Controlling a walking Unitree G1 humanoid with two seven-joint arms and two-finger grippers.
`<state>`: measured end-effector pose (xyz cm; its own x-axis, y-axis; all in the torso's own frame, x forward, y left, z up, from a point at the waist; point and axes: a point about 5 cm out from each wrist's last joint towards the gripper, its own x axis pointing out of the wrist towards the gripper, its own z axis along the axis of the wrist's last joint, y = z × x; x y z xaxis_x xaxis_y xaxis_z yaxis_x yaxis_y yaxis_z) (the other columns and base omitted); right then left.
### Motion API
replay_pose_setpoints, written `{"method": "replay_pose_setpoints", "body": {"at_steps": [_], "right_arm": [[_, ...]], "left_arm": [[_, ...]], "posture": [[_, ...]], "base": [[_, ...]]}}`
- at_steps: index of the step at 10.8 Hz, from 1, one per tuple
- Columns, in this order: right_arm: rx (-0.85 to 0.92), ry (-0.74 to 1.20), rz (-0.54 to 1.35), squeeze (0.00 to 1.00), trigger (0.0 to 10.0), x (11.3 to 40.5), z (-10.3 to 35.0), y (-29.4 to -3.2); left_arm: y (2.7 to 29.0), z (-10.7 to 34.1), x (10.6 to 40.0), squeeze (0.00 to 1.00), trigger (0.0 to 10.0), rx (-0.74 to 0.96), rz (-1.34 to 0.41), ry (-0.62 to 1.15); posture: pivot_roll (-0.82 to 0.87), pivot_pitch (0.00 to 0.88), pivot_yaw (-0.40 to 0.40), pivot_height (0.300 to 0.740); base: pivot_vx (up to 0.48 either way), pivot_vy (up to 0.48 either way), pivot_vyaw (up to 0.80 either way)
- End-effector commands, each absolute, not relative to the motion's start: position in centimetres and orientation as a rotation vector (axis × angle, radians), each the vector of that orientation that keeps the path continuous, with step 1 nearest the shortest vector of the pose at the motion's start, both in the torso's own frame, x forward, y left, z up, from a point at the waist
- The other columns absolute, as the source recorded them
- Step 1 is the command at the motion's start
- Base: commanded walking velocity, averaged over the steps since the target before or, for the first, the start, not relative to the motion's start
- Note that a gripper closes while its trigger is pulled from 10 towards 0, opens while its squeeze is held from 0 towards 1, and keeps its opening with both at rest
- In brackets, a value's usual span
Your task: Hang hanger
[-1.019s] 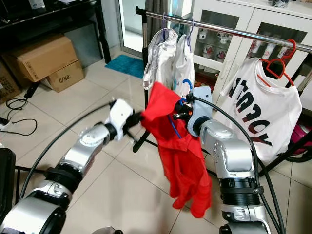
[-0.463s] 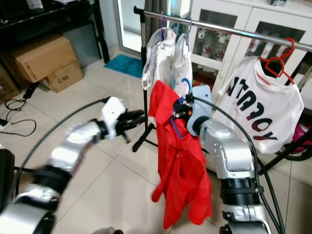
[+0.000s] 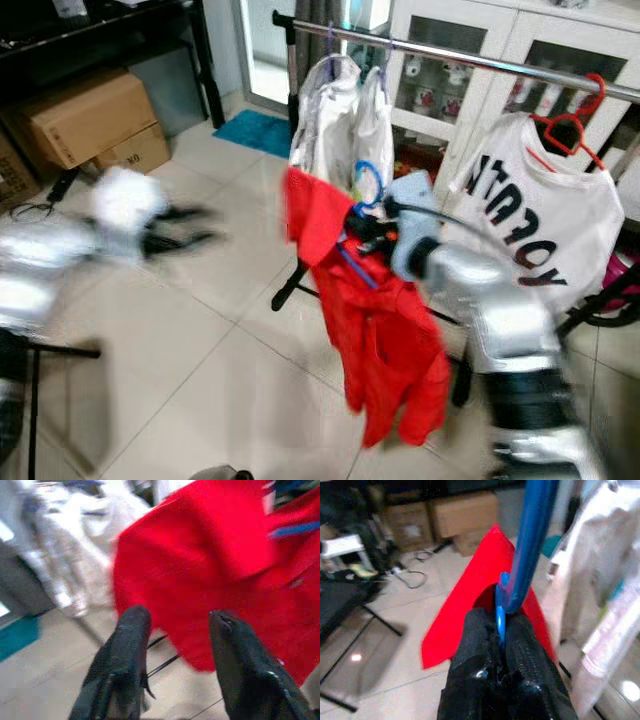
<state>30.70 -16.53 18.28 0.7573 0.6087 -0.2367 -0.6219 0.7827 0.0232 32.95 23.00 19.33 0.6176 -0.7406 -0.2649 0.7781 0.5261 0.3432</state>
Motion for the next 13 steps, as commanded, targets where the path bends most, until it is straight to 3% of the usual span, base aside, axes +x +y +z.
{"method": "replay_pose_setpoints", "body": {"at_steps": [1,3,4,5,9,10,13], "right_arm": [[-0.049,0.143,0.771,0.0,10.0,30.1,20.2,-16.4],[-0.045,0.095,1.015,0.0,10.0,28.1,21.6,-16.4],[-0.033,0.083,1.105,0.0,10.0,27.5,22.1,-16.1],[-0.021,0.075,1.155,0.0,10.0,27.1,22.2,-15.7],[0.013,0.057,1.26,0.0,10.0,26.2,22.7,-15.2],[0.007,0.06,1.259,0.0,10.0,26.1,22.8,-15.3],[0.007,0.066,1.256,0.0,10.0,26.1,22.6,-15.2]], "left_arm": [[24.5,20.0,32.6,1.0,10.0,0.458,-0.886,0.077],[26.7,20.4,32.2,1.0,10.0,0.455,-0.806,0.058],[27.0,20.1,32.1,0.04,10.0,0.433,-0.814,0.066],[26.8,19.8,32.1,0.0,10.0,0.437,-0.821,0.065],[24.9,17.7,32.5,0.0,10.0,0.386,-0.903,0.111],[24.2,17.0,32.4,0.0,0.0,0.36,-0.946,0.115],[23.7,16.6,32.2,0.0,0.0,0.333,-0.965,0.109]], "posture": [[-0.14,0.0,0.044,0.74],[-0.13,0.0,0.026,0.74],[-0.13,0.0,0.026,0.74],[-0.13,0.0,0.027,0.74],[-0.14,0.0,0.036,0.74],[-0.15,0.0,0.043,0.74],[-0.14,0.0,0.041,0.74]], "base": [[0.0,0.0,0.0],[0.0,0.0,0.0],[0.0,0.0,0.0],[0.0,0.0,0.0],[0.0,0.0,0.0],[0.0,0.0,0.0],[0.0,0.0,0.0]]}}
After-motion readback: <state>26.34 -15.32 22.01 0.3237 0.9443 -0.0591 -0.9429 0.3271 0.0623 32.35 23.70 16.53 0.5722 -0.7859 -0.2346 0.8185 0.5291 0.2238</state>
